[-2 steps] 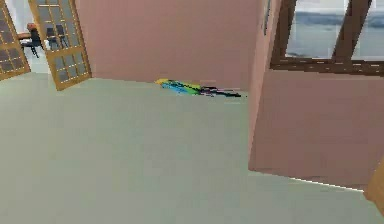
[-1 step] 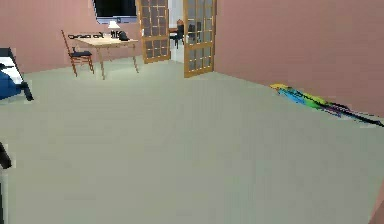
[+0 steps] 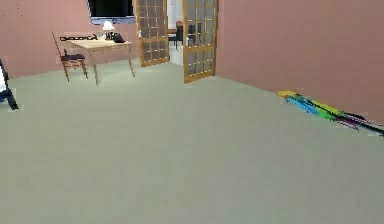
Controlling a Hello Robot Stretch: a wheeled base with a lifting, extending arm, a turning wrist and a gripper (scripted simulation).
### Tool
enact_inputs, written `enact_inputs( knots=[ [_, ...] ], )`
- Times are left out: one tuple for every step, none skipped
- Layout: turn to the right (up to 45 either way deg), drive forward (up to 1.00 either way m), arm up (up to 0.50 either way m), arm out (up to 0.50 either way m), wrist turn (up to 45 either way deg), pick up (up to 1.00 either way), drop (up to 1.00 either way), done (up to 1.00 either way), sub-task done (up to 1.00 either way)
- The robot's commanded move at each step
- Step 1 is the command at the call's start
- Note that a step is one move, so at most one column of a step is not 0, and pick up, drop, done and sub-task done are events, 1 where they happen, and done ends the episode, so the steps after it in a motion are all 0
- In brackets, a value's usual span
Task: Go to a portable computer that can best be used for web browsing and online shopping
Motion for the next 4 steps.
enact_inputs(
  knots=[
    [-12.0,0.00,0.00,0.00,0.0,0.00,0.00,0.00,0.00],
    [0.0,1.00,0.00,0.00,0.0,0.00,0.00,0.00,0.00],
    [0.0,1.00,0.00,0.00,0.0,0.00,0.00,0.00,0.00],
    [0.0,1.00,0.00,0.00,0.0,0.00,0.00,0.00,0.00]
  ],
)
